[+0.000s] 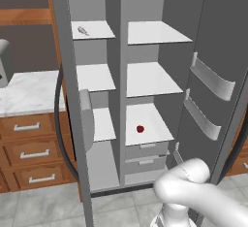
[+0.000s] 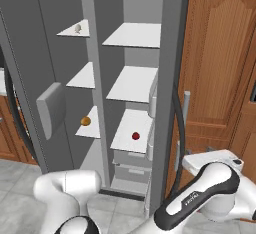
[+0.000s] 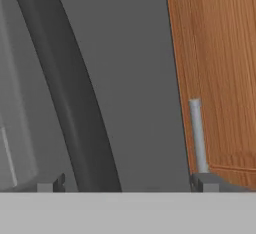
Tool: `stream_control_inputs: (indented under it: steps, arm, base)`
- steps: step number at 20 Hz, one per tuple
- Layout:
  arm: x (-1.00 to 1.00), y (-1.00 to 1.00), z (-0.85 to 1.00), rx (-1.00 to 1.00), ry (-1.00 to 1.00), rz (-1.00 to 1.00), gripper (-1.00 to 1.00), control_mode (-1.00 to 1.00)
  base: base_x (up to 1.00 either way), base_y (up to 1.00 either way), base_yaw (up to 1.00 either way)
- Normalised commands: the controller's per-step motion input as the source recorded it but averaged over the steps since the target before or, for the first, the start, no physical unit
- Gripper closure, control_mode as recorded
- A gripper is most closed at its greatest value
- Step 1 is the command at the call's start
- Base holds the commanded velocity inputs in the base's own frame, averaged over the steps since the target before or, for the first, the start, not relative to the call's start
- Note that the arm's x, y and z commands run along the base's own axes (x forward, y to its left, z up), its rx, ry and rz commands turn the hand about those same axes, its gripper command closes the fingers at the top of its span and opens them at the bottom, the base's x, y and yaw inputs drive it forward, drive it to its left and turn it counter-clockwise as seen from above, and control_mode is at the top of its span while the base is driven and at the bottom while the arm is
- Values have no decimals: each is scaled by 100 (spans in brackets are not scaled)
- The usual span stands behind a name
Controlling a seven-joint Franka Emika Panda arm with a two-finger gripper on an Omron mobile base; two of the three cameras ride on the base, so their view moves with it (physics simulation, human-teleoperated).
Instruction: There's a fish in the fridge that needs to be moved to the freezer for freezing. Pick up the fish from the fridge, place it on any shelf in the freezer, and close the fridge and freezer doors when done.
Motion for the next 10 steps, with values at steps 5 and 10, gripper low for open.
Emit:
stream_control_inputs:
  steps: [5, 10]
  arm:
    - [27, -10, -28, 0, 0, 13, -100, -100]
    - [21, 11, -32, 0, 0, 5, -100, -100]
  base:
    - [0, 0, 0]
    - [0, 0, 0]
